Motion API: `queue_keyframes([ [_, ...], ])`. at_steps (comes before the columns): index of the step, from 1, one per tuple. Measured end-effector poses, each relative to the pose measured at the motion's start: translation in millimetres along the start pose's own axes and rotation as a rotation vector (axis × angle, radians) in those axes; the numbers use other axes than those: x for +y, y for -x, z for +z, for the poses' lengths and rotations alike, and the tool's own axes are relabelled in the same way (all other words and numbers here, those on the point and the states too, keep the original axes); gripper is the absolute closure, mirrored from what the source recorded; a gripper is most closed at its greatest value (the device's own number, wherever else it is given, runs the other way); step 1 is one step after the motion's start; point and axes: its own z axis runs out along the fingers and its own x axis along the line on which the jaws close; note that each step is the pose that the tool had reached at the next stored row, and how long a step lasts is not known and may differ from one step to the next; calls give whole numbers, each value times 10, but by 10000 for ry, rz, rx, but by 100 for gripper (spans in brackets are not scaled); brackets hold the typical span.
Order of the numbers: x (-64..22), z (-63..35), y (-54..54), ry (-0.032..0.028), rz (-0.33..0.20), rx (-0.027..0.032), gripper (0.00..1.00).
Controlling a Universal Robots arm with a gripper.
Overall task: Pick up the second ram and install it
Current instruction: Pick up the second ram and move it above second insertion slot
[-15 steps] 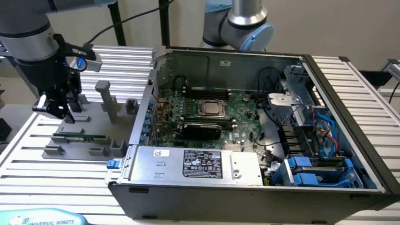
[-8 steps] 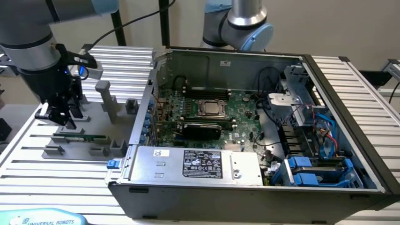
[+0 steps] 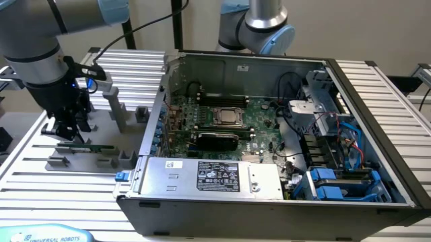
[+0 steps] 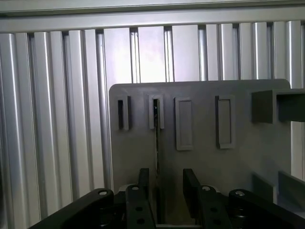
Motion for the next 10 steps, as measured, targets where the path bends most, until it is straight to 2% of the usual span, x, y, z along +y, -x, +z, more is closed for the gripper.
queue_keyframes([
  [10,-7,181,-8,0,-47,1,58],
])
